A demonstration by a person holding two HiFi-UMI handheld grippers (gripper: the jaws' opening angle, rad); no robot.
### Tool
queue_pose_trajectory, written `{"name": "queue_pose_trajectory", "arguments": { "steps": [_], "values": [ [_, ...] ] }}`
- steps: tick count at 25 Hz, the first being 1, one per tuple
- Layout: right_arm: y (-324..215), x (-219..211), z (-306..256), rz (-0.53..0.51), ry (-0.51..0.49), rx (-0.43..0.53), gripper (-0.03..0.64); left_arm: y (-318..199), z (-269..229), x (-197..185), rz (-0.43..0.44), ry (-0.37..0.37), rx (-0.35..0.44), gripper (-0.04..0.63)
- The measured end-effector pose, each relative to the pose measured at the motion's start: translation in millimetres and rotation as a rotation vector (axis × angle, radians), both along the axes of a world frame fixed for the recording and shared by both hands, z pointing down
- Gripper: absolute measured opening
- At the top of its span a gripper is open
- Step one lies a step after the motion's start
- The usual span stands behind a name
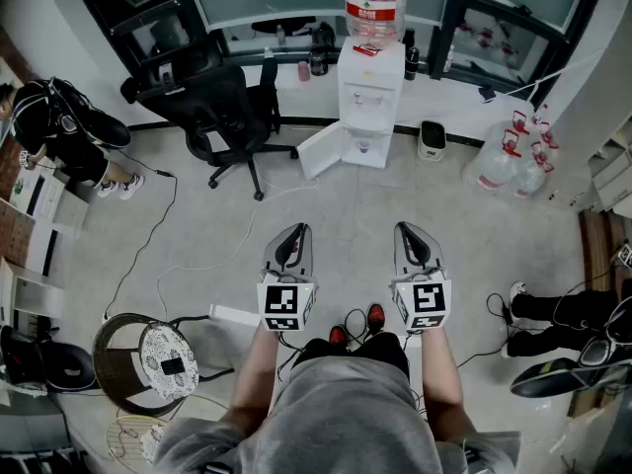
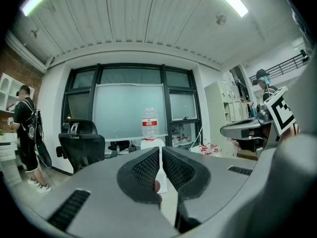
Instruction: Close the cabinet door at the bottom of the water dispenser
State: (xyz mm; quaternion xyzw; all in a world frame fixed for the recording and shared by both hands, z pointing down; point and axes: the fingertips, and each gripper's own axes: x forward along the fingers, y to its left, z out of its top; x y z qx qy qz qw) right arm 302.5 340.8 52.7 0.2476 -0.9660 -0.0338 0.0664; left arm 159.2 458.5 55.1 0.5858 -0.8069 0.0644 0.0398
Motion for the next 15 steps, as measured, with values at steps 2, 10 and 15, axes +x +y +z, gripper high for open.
{"name": "queue_pose_trajectory", "arguments": {
  "steps": [2, 10, 15],
  "values": [
    [0.8, -3.3, 0.5, 0.003, -0.01, -0.001, 0.017, 0.8, -0.9, -4.7, 0.001, -0.003, 0.007, 0.037],
    [6.4, -20.2, -0.1, -0.001, -0.027, -0.004, 0.017, 7.5, -2.8, -20.5, 0.003, -0.016, 0.006, 0.037],
    [5.2, -39.7, -1.2, -0.016, -0.036, 0.001, 0.017, 8.7, -4.6, -39.4, -0.011, -0.027, 0.008, 0.037]
  ]
}}
